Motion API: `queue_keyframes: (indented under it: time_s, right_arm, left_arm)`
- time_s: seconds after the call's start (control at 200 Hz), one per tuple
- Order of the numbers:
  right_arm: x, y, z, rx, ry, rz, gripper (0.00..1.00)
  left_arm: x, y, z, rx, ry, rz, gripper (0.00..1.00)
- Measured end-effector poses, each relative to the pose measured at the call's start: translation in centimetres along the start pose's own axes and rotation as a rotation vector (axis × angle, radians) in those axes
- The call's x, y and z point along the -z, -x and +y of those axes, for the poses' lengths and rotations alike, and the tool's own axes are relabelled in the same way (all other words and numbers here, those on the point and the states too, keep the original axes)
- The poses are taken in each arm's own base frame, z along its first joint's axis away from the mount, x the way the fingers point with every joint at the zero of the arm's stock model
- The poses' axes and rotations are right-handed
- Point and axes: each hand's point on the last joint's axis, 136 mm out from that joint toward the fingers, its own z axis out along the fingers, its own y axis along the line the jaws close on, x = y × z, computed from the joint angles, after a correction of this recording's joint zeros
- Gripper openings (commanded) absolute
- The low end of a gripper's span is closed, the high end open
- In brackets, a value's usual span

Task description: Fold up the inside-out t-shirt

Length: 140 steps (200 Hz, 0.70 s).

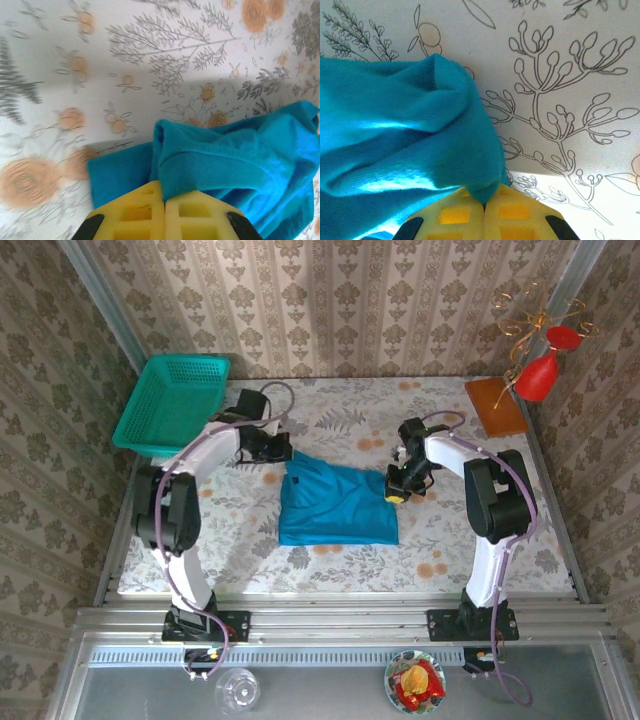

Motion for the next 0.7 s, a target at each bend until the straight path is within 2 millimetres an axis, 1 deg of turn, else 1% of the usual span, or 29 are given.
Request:
queue_keyframes:
  time_s: [0.055, 0.1, 0.155, 0.225, 0.255, 0.35, 0.405, 0.455, 0.51, 0.575, 0.64, 0.7]
  right_arm:
    - [0.0, -0.2, 0.2, 0.001, 0.012, 0.004, 0.0]
    - [0.0, -0.3, 0.3, 0.004, 0.022, 0.007, 0.0]
    - [0.0, -0.4, 0.5, 0.007, 0.033, 0.01, 0.0]
    - [0.0, -0.5, 0.7, 0.007, 0.041, 0.014, 0.0]
    - [0.0, -0.5, 0.7, 0.007, 0.042, 0.015, 0.03]
    - [0.0, -0.5, 0.7, 0.007, 0.042, 0.015, 0.18]
    - [0.0, -0.6, 0.6, 0.005, 0.041, 0.017, 0.25]
    - [0.0, -0.6, 0.6, 0.004, 0.037, 0.019, 0.29]
    - [0.1, -0.7, 0.5, 0.001, 0.031, 0.019, 0.32]
    - [0.5, -0.7, 0.4, 0.002, 0.024, 0.009, 0.34]
    - [1.2, -0.8, 0.5, 0.008, 0.021, -0.009, 0.35]
    - [1.9, -1.1, 0.7, 0.013, 0.025, -0.022, 0.36]
  left_arm:
    - [0.6, -0.1, 0.7, 0.012, 0.018, -0.01, 0.0]
    - [0.7, -0.4, 1.4, 0.026, 0.032, -0.005, 0.0]
    - [0.1, -1.0, 2.5, 0.05, 0.047, 0.018, 0.03]
    - [-1.1, -1.6, 3.9, 0.079, 0.062, 0.059, 0.05]
    - [-1.8, -1.9, 4.4, 0.09, 0.067, 0.077, 0.06]
    - [-4.5, -2.8, 6.0, 0.118, 0.076, 0.141, 0.12]
    - [-5.8, -3.4, 6.6, 0.131, 0.074, 0.171, 0.2]
    - [-6.3, -3.7, 6.9, 0.139, 0.073, 0.183, 0.28]
    - [-6.1, -3.4, 6.8, 0.141, 0.071, 0.172, 0.35]
    - [-5.2, -2.7, 6.5, 0.13, 0.067, 0.141, 0.38]
    - [-3.5, -2.2, 6.0, 0.119, 0.063, 0.098, 0.38]
    - [-1.7, -2.1, 5.3, 0.109, 0.057, 0.062, 0.4]
